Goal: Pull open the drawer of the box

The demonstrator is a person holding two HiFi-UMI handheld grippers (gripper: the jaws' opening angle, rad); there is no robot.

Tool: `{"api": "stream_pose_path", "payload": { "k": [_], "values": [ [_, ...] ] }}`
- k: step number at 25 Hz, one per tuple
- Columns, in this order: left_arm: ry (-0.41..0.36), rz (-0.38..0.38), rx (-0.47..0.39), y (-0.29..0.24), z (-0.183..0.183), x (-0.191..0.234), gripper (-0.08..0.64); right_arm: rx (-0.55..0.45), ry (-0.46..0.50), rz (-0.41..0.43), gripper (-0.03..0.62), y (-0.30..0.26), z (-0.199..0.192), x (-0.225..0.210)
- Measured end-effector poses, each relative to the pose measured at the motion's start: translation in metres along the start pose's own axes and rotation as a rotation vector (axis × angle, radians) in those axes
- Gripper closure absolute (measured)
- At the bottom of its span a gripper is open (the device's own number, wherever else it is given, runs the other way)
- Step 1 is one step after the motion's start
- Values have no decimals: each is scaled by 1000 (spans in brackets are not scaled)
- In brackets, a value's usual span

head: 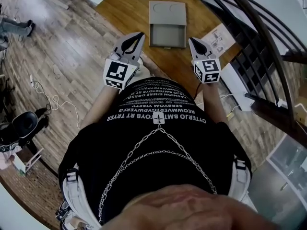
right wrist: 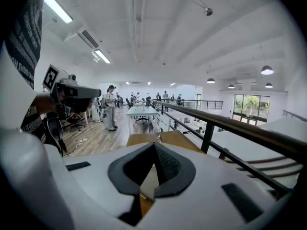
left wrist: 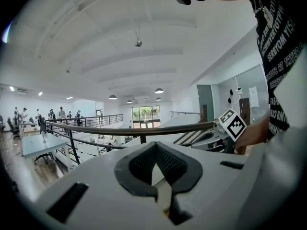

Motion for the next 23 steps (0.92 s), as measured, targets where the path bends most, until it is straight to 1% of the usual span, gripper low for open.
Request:
{"api": "stream_pose_path", "payload": {
  "k": [3,6,13,17,23],
  "values": [
    [2,-5,-11,0,4,-9,554,-36,25,-5,597,16,16,4],
    [-4,-17,1,1,1,-17,554,-45,29,8,597,26,21,9],
    [-13,-22,23,8,-4,-28,554,-33,-9,23,596,33,5,15],
    [-5,-21,13,10,0,-40,554,-33,-21,33,597,39,-2,14],
    [-11,-4,38,0,-12,-43,554,-70,-25,45,595,32,4,2]
  ]
}}
Point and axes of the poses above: the fingertips, and each gripper's own axes: y backward along the fingers, x to its left, z out of its top, the point moved 7 cm from there along y, backward along the fingers, and after that the axes turned 15 degrees about z, right-handed, at the moved point
